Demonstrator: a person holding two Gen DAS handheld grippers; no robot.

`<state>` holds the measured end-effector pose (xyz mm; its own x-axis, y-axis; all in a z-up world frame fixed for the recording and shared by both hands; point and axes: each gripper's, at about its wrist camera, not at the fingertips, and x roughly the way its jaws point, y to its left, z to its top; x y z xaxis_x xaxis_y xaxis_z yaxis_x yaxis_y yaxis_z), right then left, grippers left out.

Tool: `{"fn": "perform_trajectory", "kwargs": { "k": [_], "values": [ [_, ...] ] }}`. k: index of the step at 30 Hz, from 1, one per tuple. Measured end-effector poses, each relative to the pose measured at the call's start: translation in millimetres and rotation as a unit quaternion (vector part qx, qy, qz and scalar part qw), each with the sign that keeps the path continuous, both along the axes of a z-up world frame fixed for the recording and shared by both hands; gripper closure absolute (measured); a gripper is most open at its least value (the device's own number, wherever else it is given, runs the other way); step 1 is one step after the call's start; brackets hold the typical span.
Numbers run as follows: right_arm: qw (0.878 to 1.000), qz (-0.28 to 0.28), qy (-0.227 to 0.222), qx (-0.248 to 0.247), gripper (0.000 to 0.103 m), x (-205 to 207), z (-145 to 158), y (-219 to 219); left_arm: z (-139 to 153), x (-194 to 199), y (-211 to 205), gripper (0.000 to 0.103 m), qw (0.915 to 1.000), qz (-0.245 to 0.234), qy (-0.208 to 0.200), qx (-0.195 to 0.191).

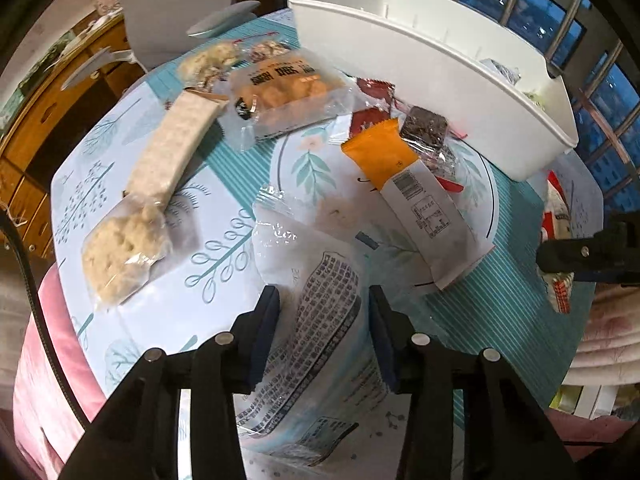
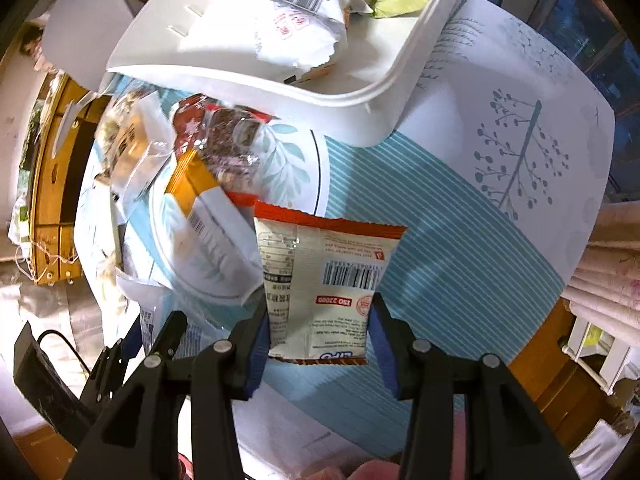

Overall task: Organize snacks
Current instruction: 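Grasp the clear plastic bag with the left gripper while the right holds the red-striped bag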

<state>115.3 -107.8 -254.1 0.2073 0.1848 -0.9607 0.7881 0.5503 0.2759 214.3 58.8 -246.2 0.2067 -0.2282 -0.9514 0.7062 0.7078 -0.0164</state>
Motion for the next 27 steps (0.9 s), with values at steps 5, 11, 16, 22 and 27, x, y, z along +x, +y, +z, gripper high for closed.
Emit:
{"fn": "perform_trajectory", "kwargs": {
  "k": [5,11,16,22,27],
  "values": [
    [1.000,0.027,-0.013,0.010,0.057,-1.9,14.0,0.3,32.8,0.4,-5.8,0.063,0.9990,0.034,-0.018,-0.023],
    [0.997,0.069,-0.023,0.033,0.057,7.1,23.9,-4.8,64.2,-1.7,-3.8,0.065,0.9944,0.074,-0.043,-0.062],
    [0.991,0.113,-0.027,0.064,0.057,17.4,36.9,-20.3,94.2,-4.9,-10.9,0.067,0.9870,0.122,-0.056,-0.089],
    [0.980,0.167,-0.032,0.108,0.057,29.7,51.2,-39.8,126.8,-5.9,-29.4,0.068,0.9744,0.176,-0.086,-0.111],
    [0.969,0.206,-0.039,0.134,0.057,39.7,61.8,-63.7,156.0,-4.5,-52.3,0.068,0.9650,0.206,-0.104,-0.124]
  ]
}}
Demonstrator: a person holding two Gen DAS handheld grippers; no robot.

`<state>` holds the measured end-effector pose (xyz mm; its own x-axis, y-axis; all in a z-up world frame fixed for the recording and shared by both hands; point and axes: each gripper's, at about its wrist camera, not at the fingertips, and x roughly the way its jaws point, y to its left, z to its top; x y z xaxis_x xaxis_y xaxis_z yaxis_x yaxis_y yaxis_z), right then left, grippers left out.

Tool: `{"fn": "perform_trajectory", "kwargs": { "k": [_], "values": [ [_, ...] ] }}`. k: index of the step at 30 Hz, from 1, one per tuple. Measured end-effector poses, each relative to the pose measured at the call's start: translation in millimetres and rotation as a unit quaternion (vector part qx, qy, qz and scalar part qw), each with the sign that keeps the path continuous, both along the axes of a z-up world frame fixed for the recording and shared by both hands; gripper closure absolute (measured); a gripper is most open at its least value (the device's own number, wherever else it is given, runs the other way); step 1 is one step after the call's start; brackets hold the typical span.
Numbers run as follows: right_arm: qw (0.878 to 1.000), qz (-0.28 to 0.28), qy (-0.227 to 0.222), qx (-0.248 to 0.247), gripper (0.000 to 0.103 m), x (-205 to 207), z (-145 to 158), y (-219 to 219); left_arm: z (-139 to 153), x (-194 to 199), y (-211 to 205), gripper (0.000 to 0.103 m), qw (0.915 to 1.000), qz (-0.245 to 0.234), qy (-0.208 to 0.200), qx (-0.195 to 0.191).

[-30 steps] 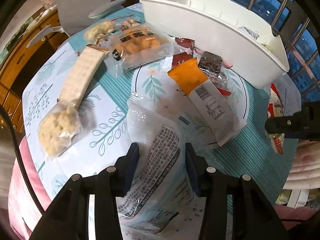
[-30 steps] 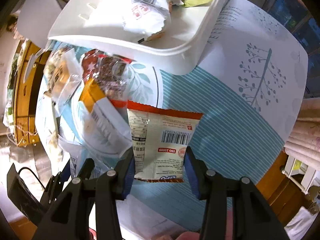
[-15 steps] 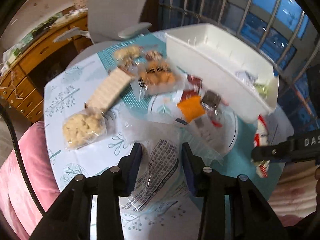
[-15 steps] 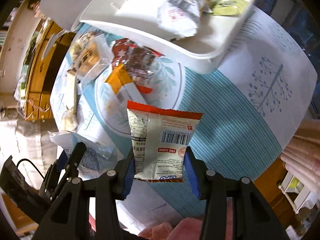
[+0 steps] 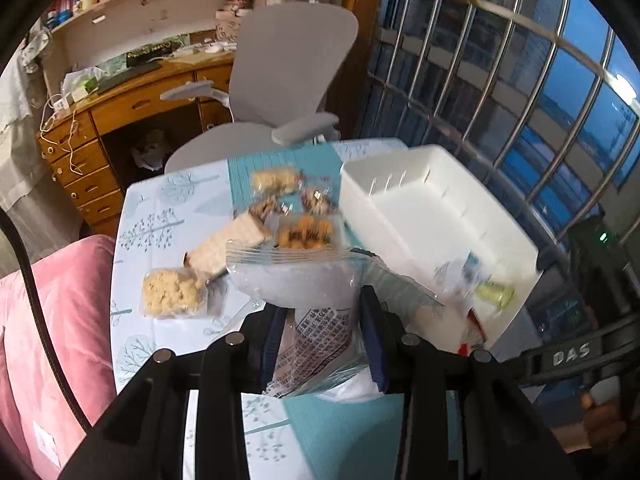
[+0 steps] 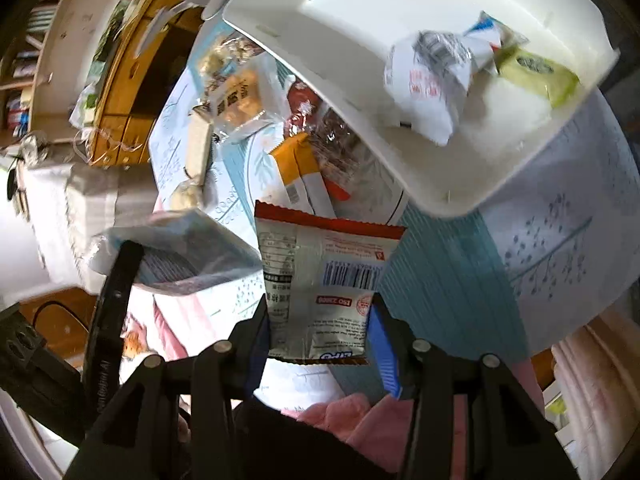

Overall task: Organize snacks
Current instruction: 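Grasp the clear plastic bag with the left gripper while the right holds the red-striped bag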

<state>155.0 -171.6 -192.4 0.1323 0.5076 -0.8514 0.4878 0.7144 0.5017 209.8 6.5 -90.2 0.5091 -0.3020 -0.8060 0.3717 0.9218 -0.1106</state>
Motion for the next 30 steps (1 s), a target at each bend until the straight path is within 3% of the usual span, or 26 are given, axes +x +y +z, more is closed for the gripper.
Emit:
{"fn": "perform_trajectory", "kwargs": {
  "k": [12,30],
  "values": [
    [0.997,0.062,-0.043,0.014,0.057,15.7,22.7,-62.0,48.5,10.6,-83.3,0.068,0.9985,-0.001,-0.044,-0.031],
    [0.998,0.023,-0.045,-0.044,0.057,20.4,21.8,-177.2,15.5,36.8,-196.7,0.066,0.9964,-0.055,0.004,-0.065]
  ]
}}
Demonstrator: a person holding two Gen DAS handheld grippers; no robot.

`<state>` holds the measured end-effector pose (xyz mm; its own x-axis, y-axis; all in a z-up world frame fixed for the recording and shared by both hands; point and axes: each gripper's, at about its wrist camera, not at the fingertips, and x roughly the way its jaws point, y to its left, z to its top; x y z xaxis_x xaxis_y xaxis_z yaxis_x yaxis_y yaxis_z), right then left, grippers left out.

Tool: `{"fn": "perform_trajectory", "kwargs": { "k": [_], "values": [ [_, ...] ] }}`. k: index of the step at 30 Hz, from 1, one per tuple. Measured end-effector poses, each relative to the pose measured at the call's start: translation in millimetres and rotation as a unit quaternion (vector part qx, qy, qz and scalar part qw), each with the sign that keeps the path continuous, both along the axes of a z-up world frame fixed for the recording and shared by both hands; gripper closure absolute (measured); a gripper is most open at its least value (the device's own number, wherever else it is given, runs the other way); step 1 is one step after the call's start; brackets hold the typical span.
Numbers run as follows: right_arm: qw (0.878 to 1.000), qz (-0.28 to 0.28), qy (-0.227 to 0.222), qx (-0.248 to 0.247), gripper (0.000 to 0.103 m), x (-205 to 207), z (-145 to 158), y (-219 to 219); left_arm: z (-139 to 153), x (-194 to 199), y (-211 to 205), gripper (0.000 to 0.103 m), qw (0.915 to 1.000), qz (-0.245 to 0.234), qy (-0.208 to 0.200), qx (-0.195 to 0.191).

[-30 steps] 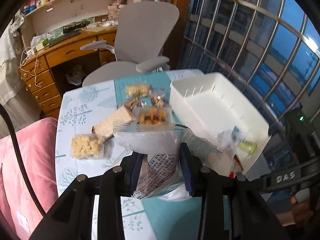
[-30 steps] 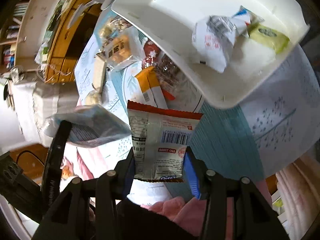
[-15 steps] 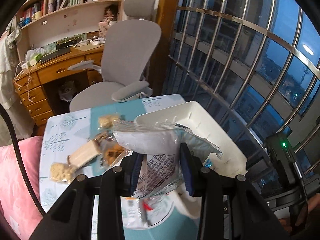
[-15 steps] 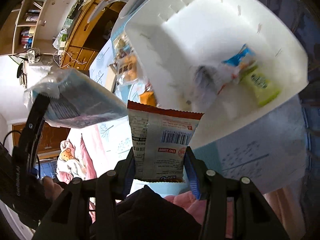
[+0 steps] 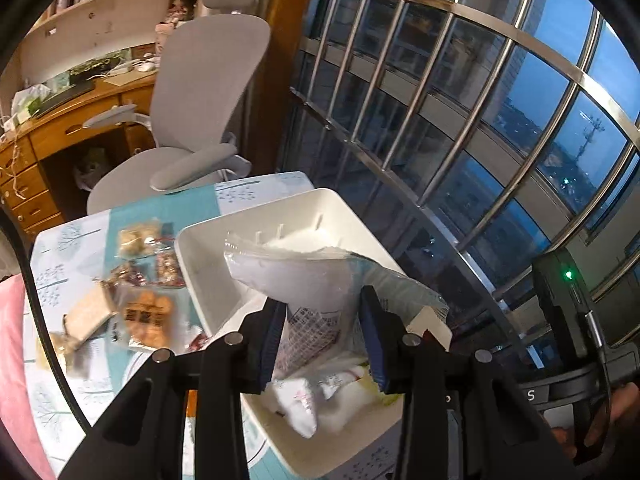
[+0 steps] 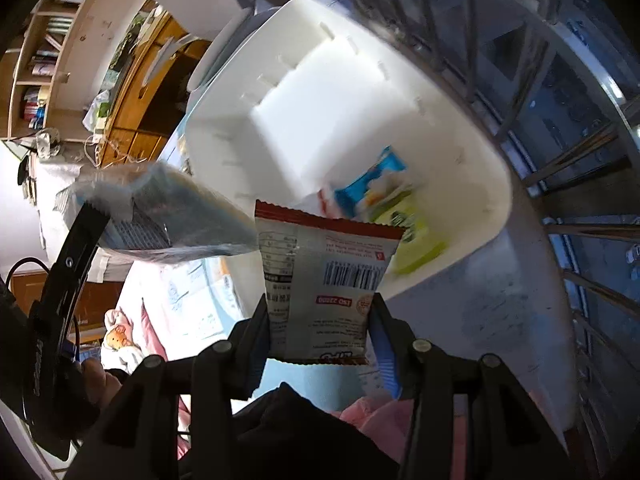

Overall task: Organize snacks
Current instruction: 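Grasp the clear plastic bag with the left gripper while the right holds the red-striped bag, then lower both held bags into the white tray and open both grippers, then reach the left gripper to the clear bag of yellow sponge cake and grasp it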

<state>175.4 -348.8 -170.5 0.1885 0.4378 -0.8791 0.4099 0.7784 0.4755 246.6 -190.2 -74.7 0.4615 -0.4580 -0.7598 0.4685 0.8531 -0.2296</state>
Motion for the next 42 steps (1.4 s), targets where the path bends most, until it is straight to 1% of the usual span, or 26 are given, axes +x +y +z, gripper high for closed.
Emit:
{"fn": "perform_trajectory", "kwargs": {
  "k": [3,4,5,7,10,13,17,22,27,30,31,32,36,39,42],
  "values": [
    [1.000,-0.013,-0.001,-0.006,0.056,0.7,-1.1,-10.4,-3.6,2.0,-10.8,0.053,1.0000,-0.003,0.005,0.001],
    [1.000,-0.021,0.000,-0.007,0.055,1.2,-2.2,-14.4,-4.3,2.3,-11.7,0.041,1.0000,-0.002,0.006,0.000],
    [1.000,-0.026,0.002,-0.007,0.055,0.6,-4.1,-17.0,-5.1,2.4,-12.7,0.032,1.0000,-0.001,0.009,-0.001],
    [0.999,-0.033,0.007,-0.006,0.052,-0.4,-7.1,-20.2,-8.2,2.3,-13.0,0.029,0.9999,0.001,0.016,-0.005],
    [0.999,-0.042,0.007,-0.004,0.047,-1.7,-10.1,-24.1,-15.3,3.6,-9.5,0.023,0.9994,0.010,0.032,0.001],
    [0.999,-0.043,0.006,-0.007,0.045,-2.9,-10.6,-22.4,-24.1,4.5,-3.5,0.022,0.9985,0.018,0.052,0.001],
    [0.999,-0.044,0.006,-0.007,0.043,-6.9,-12.4,-17.5,-35.1,0.9,9.3,0.020,0.9963,0.029,0.079,-0.012],
    [0.999,-0.051,0.003,-0.013,0.043,-13.1,-11.4,-10.7,-44.3,-8.0,26.6,0.020,0.9947,0.043,0.093,-0.008],
    [0.998,-0.043,-0.010,-0.037,0.042,-15.5,-5.9,5.3,-54.7,-17.6,57.4,0.020,0.9899,0.071,0.121,-0.016],
    [0.998,-0.037,-0.016,-0.051,0.042,-17.4,-3.1,20.1,-58.5,-23.8,80.6,0.020,0.9875,0.093,0.127,-0.012],
    [0.997,-0.032,-0.022,-0.060,0.042,-17.3,-1.3,25.6,-59.7,-26.2,91.4,0.020,0.9861,0.106,0.127,-0.011],
    [0.997,-0.027,-0.028,-0.068,0.042,-17.1,1.0,31.4,-60.9,-28.0,99.3,0.019,0.9850,0.120,0.124,-0.018],
    [0.993,-0.002,-0.067,-0.098,0.042,-15.7,12.1,60.3,-69.4,-37.0,143.2,0.017,0.9748,0.173,0.139,-0.026],
    [0.991,0.006,-0.086,-0.104,0.042,-15.9,15.4,80.2,-77.0,-41.9,174.7,0.017,0.9670,0.199,0.156,-0.031],
    [0.991,-0.002,-0.086,-0.103,0.042,-20.6,14.1,98.8,-81.7,-48.0,203.1,0.016,0.9606,0.219,0.168,-0.034]
  ]
}}
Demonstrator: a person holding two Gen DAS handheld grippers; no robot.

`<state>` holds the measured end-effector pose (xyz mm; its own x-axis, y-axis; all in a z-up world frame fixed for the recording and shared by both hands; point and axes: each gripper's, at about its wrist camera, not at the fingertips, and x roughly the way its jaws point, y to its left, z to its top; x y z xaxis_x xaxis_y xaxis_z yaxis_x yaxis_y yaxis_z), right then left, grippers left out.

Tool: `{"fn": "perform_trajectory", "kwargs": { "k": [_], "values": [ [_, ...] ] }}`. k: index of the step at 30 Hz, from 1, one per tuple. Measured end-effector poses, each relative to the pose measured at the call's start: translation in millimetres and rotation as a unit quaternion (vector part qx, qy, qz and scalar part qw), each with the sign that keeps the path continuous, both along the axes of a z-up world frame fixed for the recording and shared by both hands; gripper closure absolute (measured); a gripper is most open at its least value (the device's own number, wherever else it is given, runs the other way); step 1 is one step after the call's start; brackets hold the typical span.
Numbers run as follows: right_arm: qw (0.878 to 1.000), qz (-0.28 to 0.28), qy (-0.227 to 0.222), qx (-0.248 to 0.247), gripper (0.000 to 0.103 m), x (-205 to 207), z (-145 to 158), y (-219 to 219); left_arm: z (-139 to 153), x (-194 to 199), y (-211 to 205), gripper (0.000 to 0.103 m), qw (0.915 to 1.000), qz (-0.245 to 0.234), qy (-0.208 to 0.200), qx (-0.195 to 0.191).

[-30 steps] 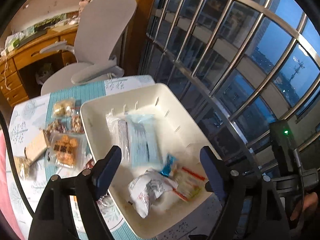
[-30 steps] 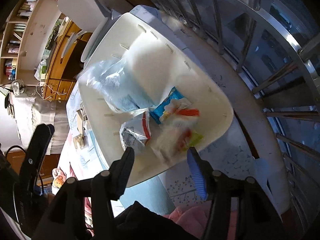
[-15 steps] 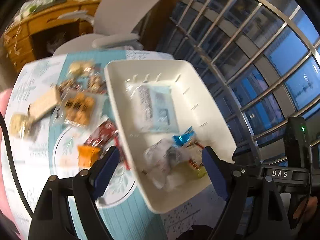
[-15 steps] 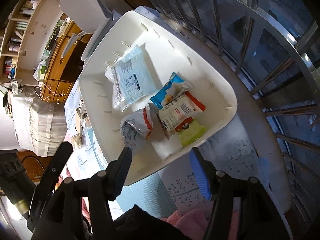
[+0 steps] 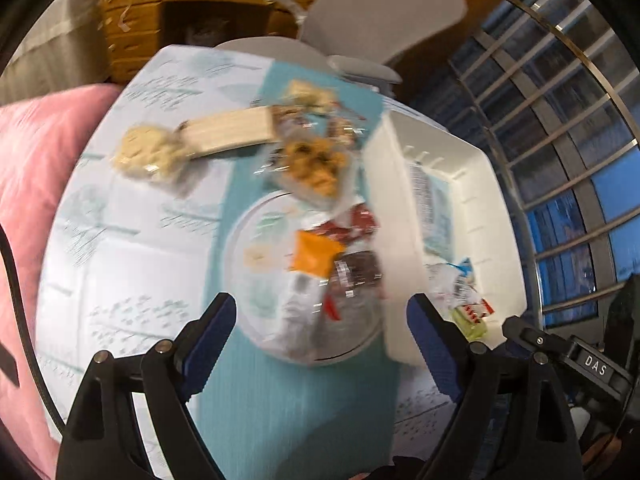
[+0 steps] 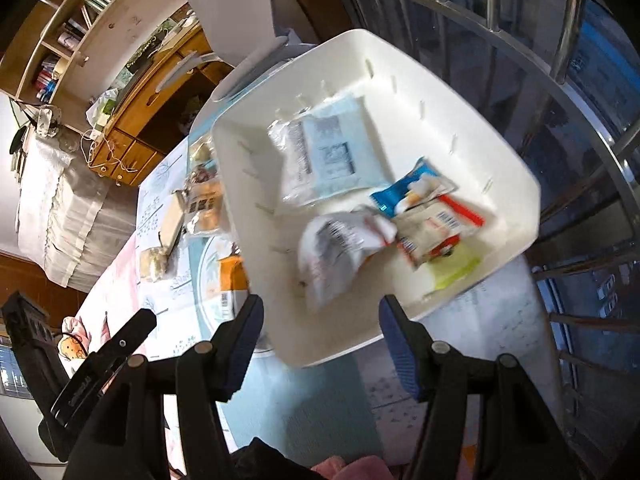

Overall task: Organize snacks
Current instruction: 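Reach the left gripper to the clear bag of yellow sponge cake and grasp it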

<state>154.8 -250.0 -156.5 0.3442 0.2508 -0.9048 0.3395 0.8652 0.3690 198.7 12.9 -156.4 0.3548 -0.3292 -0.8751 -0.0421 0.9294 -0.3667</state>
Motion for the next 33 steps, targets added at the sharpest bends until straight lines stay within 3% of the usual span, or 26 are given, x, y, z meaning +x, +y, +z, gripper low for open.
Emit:
{"fn": "perform_trajectory", "kwargs": {
  "k": [15,21,28,33],
  "values": [
    [0.994,-0.104,-0.028,-0.027,0.043,-11.8,5.6,95.8,-13.9,29.1,121.9,0.013,0.9963,0.033,0.079,0.003],
    [0.990,-0.125,-0.041,-0.055,0.043,-11.5,-5.9,134.7,-22.8,58.3,157.1,0.013,0.9938,0.032,0.100,0.038],
    [0.984,-0.122,-0.071,-0.113,0.043,-11.1,-21.9,168.8,-35.6,91.3,179.9,0.013,0.9919,0.039,0.107,0.056],
    [0.981,-0.078,-0.080,-0.160,0.043,-6.1,-36.2,189.9,-51.2,110.8,196.5,0.013,0.9895,0.089,0.112,0.020]
  ]
}}
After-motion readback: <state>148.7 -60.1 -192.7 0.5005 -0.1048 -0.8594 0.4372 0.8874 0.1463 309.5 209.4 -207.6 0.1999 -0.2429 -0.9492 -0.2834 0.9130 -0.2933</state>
